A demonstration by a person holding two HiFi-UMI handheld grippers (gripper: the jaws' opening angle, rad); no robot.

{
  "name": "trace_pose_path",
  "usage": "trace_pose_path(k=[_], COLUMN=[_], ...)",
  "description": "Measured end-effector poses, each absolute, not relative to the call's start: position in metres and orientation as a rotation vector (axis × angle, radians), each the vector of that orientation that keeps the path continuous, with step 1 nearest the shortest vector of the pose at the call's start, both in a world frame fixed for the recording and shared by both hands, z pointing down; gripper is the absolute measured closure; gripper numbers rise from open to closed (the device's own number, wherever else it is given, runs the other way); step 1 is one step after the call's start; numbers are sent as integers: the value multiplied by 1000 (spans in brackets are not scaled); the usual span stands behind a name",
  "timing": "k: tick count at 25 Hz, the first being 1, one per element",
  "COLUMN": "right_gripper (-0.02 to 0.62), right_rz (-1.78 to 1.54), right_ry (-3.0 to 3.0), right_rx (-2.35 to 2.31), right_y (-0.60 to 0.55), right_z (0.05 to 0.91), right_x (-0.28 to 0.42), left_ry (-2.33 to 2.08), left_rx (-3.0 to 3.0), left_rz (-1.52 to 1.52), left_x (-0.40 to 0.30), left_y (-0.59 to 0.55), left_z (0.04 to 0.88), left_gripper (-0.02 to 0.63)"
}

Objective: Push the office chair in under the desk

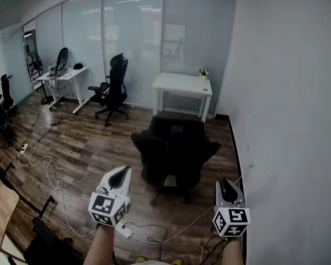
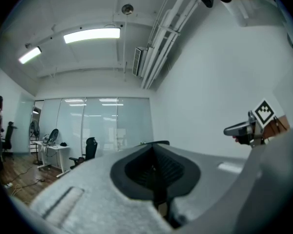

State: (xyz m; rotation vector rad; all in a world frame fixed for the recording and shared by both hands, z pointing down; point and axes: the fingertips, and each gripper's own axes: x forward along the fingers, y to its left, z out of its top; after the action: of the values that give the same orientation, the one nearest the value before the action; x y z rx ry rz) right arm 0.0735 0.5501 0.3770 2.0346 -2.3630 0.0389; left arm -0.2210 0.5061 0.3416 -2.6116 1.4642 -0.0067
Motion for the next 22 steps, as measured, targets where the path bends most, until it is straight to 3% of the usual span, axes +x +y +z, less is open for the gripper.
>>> trace_pose_path(k=[2, 3, 4, 22], right_gripper=[518, 515, 515, 509], right_rz=[36, 37, 39, 76], right_ry=[-2364, -2364, -2365, -2407], right_rx=[2033, 2034, 2033, 1980], right_y=[551, 552, 552, 548], right_z=[379, 379, 379, 388], right_x=[74, 73, 73, 107], left_ry=[1453, 1449, 1450, 1494], left_rx=[-2623, -2629, -2630, -2633], left_rz=[-18, -26, -31, -59], left_x=[-218, -217, -216, -180], left_y=[508, 509, 510, 510], left_z=[345, 347, 348, 353], left_gripper=[592, 545, 538, 512])
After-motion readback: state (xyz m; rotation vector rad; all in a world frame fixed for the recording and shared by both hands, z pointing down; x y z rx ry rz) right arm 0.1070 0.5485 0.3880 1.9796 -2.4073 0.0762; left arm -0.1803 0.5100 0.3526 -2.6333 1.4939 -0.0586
